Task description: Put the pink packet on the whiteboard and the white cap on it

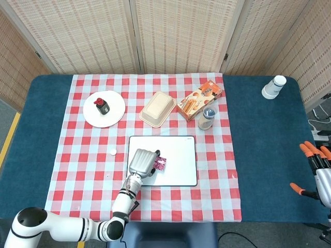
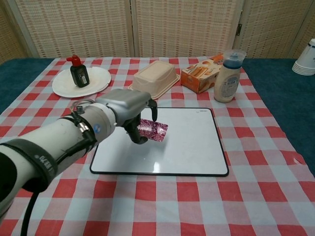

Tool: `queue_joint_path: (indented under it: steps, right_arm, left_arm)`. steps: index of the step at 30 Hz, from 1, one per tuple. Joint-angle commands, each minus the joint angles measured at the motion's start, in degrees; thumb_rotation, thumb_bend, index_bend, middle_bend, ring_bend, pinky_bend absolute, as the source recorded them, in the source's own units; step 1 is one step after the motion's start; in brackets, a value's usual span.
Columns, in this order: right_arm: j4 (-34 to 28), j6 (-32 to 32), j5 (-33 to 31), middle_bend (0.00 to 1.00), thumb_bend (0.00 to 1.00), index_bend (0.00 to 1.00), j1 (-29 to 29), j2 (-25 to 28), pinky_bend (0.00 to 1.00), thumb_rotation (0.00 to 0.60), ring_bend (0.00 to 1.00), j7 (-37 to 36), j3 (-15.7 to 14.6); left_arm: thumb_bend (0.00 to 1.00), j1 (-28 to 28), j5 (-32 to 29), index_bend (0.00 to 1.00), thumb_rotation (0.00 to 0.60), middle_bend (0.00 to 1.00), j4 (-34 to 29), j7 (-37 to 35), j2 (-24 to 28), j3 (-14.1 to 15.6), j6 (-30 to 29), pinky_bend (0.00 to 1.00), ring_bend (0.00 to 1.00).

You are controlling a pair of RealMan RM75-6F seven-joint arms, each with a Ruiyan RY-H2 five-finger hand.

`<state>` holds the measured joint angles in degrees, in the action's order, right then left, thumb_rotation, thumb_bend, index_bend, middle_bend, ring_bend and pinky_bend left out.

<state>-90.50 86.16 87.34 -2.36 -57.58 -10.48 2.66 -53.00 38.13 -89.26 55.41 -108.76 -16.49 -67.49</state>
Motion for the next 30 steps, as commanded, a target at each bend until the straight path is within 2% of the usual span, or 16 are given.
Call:
queue_joint_path:
  steps: [1, 11, 18, 21, 27, 30]
  right_arm:
    - [0.1, -0.1, -0.3, 0.00, 0.05, 0.07, 0.0, 0.0, 0.03, 0.600, 0.00, -0.1, 0.1]
    - [0.3, -0.2, -0.5, 0.00, 0.05, 0.07, 0.0, 0.0, 0.03, 0.600, 0.00, -0.4, 0.3]
    - [0.4, -0.4, -0.7, 0.00, 0.05, 0.07, 0.0, -0.1, 0.03, 0.600, 0.00, -0.1, 0.4]
    - [0.3, -0.4, -0.6, 0.00, 0.05, 0.07, 0.0, -0.2, 0.03, 0.600, 0.00, 0.0, 0.4]
    - [0.3, -0.2, -0.2, 0.00, 0.05, 0.07, 0.0, -0.2, 0.03, 0.600, 0.00, 0.1, 0.2]
    - [0.2, -0.1, 0.4, 0.00, 0.05, 0.07, 0.1, -0.2, 0.03, 0.600, 0.00, 0.4, -0.1]
  left_arm:
    - [0.29, -1.5, -1.1, 0.37, 0.600, 1.00, 1.6, 0.9, -1.4, -0.5, 0.7, 1.00, 1.00]
    - [0.29, -5.6, -2.7, 0.36, 0.600, 1.00, 10.0, 0.7, -5.5, -1.8, 3.9, 1.00, 1.00]
    - [0.27, -5.5, -1.5, 0.28, 0.600, 1.00, 13.0, -2.1, -6.1, -1.3, 4.8, 1.00, 1.00]
    - [0.25, -4.9, -0.8, 0.26, 0.600, 1.00, 12.1, -2.9, -5.0, -1.0, 4.4, 1.00, 1.00]
    - [0.26, -3.6, -0.3, 0.28, 0.600, 1.00, 10.1, -2.6, -1.9, 0.0, 3.1, 1.00, 1.00]
    - [0.27, -0.4, -0.5, 0.32, 0.600, 1.00, 9.0, -2.7, 3.6, 0.9, 0.3, 1.00, 1.00]
